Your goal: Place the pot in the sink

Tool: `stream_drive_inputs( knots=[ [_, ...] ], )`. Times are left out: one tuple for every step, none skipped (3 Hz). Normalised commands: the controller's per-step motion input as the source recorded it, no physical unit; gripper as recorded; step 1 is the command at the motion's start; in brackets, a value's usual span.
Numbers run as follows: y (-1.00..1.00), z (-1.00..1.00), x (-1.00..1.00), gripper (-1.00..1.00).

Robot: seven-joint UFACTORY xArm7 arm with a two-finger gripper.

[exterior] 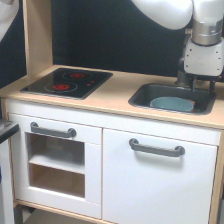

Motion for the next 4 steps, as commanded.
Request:
stream_drive_inputs(
  knots=[
    [0.19, -0.77, 0.95, 0.81],
    [0.5, -1.0, 0.87, 1.0],
    [0.57, -0.78, 1.0, 1.0],
    [0.26, -1.0, 1.0, 1.0]
  ],
)
